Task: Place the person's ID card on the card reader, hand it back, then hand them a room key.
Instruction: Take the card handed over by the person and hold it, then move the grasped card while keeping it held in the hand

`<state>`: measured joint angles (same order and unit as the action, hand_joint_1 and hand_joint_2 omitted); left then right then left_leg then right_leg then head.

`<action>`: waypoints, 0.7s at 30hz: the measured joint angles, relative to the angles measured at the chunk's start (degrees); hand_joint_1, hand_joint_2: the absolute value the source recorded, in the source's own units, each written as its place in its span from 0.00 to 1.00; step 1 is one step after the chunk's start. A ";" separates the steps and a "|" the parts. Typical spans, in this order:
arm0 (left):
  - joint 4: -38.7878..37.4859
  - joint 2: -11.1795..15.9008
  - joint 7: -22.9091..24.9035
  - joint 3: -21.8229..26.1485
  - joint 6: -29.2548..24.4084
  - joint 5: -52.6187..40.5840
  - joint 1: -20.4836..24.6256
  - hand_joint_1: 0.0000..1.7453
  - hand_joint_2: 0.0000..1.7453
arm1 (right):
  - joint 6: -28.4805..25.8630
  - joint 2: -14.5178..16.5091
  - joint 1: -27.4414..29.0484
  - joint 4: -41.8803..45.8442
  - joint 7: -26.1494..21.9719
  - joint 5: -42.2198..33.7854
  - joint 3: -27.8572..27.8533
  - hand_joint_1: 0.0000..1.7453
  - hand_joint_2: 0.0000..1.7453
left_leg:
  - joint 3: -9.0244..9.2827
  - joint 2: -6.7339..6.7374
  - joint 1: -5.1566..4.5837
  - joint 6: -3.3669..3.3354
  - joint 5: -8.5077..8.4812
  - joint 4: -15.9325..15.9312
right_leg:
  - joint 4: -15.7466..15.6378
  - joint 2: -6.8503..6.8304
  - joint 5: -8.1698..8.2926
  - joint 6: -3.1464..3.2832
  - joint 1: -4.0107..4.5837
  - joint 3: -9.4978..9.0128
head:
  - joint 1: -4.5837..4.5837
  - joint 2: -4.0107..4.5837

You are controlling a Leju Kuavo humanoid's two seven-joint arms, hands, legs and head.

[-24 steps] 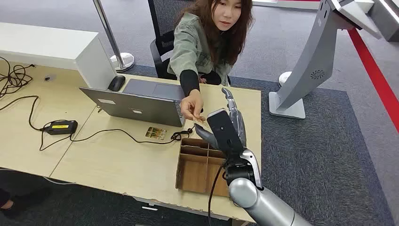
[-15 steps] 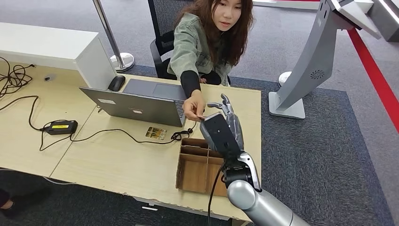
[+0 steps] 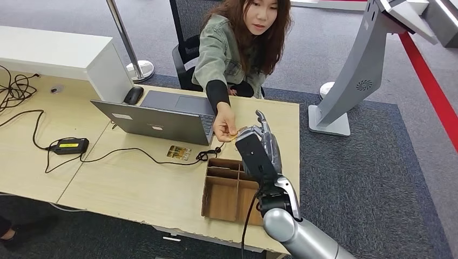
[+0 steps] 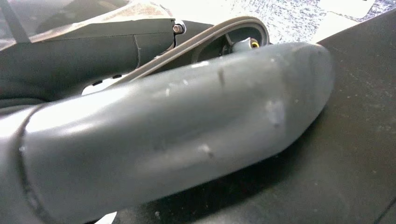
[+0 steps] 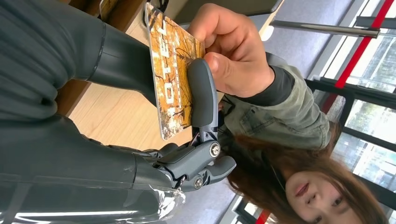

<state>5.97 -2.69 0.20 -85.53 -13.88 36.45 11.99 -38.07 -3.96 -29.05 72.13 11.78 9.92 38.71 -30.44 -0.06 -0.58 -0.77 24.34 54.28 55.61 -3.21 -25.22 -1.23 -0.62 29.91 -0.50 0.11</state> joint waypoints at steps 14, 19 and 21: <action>0.00 0.00 -0.02 0.14 -0.28 1.67 -0.01 0.00 0.00 | -1.56 -4.43 9.15 16.59 1.21 3.74 -3.03 1.00 1.00 | 0.03 0.01 -0.01 -0.03 0.03 0.00 | -0.05 0.00 0.00 0.00 -0.01 -0.01 | 0.00 0.00; 0.00 0.00 -0.02 0.32 -0.70 2.31 -0.06 0.00 0.00 | -1.64 -8.36 15.69 22.14 2.28 9.05 -7.00 1.00 1.00 | 0.03 0.03 -0.03 -0.07 0.06 0.01 | -0.06 0.00 0.00 -0.01 -0.03 -0.03 | 0.00 0.00; 0.00 0.00 -0.02 0.43 -0.87 2.62 -0.09 0.00 0.00 | -1.64 -9.60 18.29 23.11 2.52 10.35 -8.58 1.00 1.00 | 0.03 0.03 -0.03 -0.09 0.07 0.01 | -0.07 0.00 -0.01 -0.01 -0.02 -0.03 | 0.00 0.00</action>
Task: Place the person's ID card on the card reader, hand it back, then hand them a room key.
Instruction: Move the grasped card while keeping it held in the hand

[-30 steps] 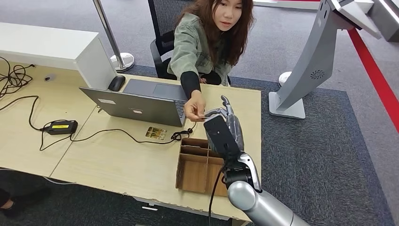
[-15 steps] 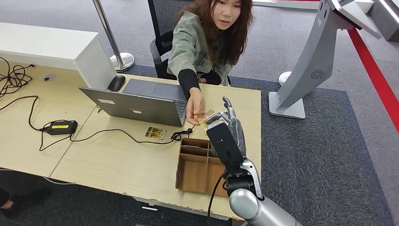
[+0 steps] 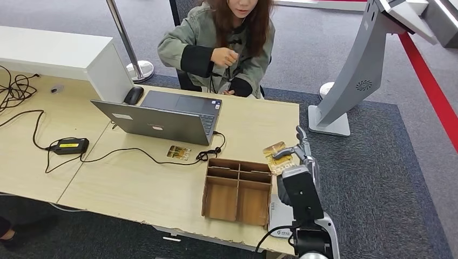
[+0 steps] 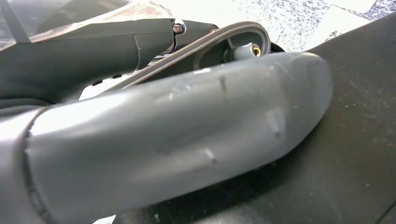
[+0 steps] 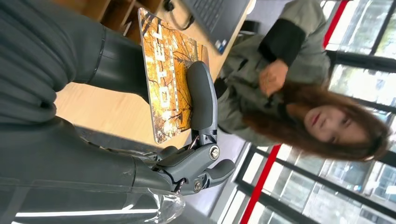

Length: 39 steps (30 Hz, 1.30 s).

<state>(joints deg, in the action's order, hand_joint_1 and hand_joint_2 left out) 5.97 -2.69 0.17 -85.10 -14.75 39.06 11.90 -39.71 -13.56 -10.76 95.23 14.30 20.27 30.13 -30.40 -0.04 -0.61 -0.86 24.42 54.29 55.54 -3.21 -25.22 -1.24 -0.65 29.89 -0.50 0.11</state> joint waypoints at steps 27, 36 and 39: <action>0.00 -0.43 0.00 1.74 -1.41 2.99 -0.22 0.00 0.00 | 0.00 2.72 15.21 -16.25 -12.75 -3.72 -17.26 1.00 1.00 | -0.04 0.03 0.02 0.01 0.03 0.00 | 0.00 0.01 -0.03 0.01 0.02 0.03 | 0.02 0.00; 0.00 -0.48 0.00 2.08 -1.78 3.13 -0.27 0.00 0.00 | 0.00 4.57 16.32 -20.85 -14.21 -4.68 -19.11 1.00 1.00 | -0.04 0.02 0.02 0.01 0.04 0.00 | 0.00 0.01 -0.03 0.00 0.02 0.03 | 0.02 0.00; 0.00 -0.48 0.00 2.17 -1.96 3.14 -0.32 0.00 0.00 | 0.00 5.10 16.52 -21.91 -14.51 -5.10 -19.13 1.00 1.00 | -0.04 0.03 0.02 0.01 0.04 0.00 | 0.00 0.01 -0.03 0.00 0.02 0.04 | 0.01 0.00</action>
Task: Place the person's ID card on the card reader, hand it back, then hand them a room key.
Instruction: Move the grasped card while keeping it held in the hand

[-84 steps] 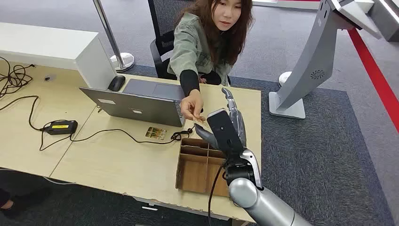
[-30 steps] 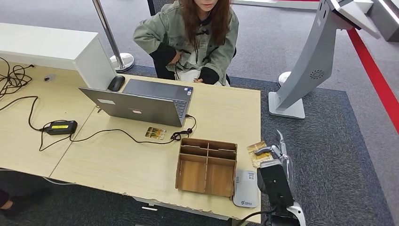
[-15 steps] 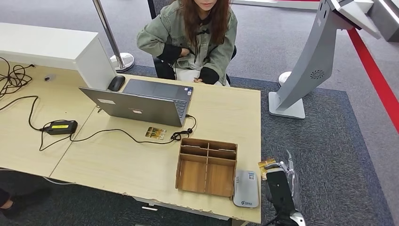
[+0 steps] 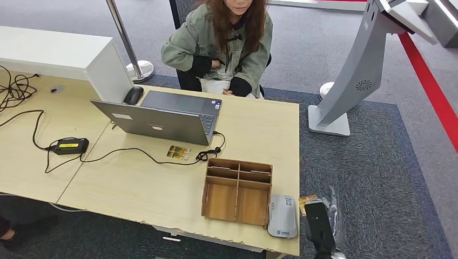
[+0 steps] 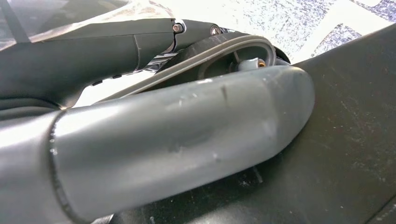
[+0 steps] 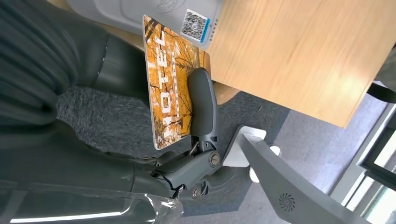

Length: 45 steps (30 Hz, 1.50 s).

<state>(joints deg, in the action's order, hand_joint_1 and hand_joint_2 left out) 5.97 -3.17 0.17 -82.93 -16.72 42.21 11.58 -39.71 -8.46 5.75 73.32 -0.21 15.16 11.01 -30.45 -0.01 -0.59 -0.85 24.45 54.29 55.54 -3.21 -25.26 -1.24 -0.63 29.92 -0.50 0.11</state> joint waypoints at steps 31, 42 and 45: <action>0.00 -0.09 0.00 0.68 -0.81 0.15 -0.26 0.00 0.00 | 0.02 4.08 -0.56 -6.42 -2.38 -3.73 0.70 1.00 1.00 | -0.01 0.00 0.00 0.00 0.00 0.00 | 0.00 0.00 0.00 0.00 0.00 -0.01 | 0.01 0.00; 0.00 -0.10 0.00 0.78 -0.90 0.15 -0.29 0.00 0.00 | 0.02 4.08 -0.97 -6.43 -1.75 -3.83 1.40 1.00 1.00 | -0.01 0.00 0.00 0.00 0.00 0.00 | 0.00 0.00 0.00 0.00 0.00 0.00 | 0.00 0.00; 0.00 -0.13 0.00 0.81 -0.92 0.15 -0.30 0.00 0.00 | 0.01 4.07 -1.09 -6.47 -1.14 -2.86 1.61 1.00 1.00 | -0.01 0.00 0.00 0.00 0.00 0.00 | 0.00 0.00 0.00 0.00 0.00 -0.01 | 0.01 0.00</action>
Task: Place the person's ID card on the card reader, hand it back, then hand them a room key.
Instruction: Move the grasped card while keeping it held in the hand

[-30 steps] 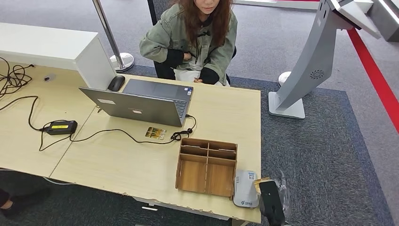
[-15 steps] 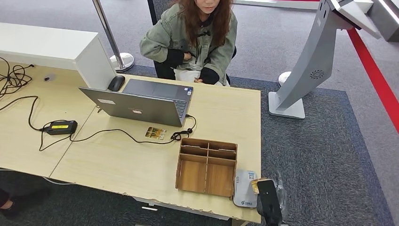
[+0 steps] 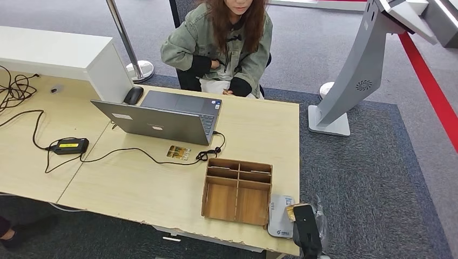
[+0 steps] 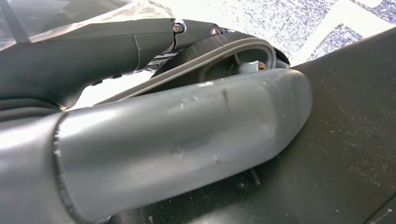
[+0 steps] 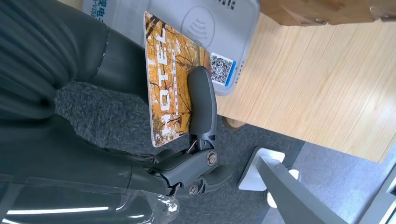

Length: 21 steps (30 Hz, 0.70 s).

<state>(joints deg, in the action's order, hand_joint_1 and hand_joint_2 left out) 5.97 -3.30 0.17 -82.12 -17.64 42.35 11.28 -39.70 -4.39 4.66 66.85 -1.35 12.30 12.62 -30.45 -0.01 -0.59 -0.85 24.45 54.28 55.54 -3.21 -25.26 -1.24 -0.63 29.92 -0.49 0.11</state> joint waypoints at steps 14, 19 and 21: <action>0.00 -0.02 0.00 0.20 -0.20 0.03 -0.06 0.00 0.00 | -0.01 0.32 -0.24 -2.65 0.34 1.51 0.04 1.00 1.00 | 0.02 0.01 0.00 0.00 0.00 0.00 | 0.00 0.00 0.00 0.00 0.00 -0.01 | -0.01 0.00; 0.00 -0.02 0.00 0.32 -0.20 0.02 -0.07 0.00 0.00 | -0.01 0.48 -0.47 -3.43 -0.20 1.06 0.04 1.00 1.00 | 0.02 0.01 0.00 0.00 0.00 0.00 | 0.00 0.00 0.00 0.00 0.00 -0.03 | -0.01 0.00; 0.00 -0.02 0.00 0.36 -0.14 -0.02 -0.08 0.00 0.00 | -0.01 0.48 -0.68 -3.54 -0.70 0.14 0.04 1.00 1.00 | 0.02 0.01 0.00 0.00 0.00 0.00 | 0.00 0.00 0.00 0.00 0.00 -0.04 | -0.01 0.00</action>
<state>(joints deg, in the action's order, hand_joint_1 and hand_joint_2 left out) 5.97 -3.32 0.17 -81.76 -17.78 42.33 11.21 -39.71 -3.91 3.99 63.31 -2.05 12.45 12.66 -30.43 0.00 -0.59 -0.85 24.45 54.28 55.54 -3.20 -25.26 -1.24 -0.63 29.88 -0.50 0.11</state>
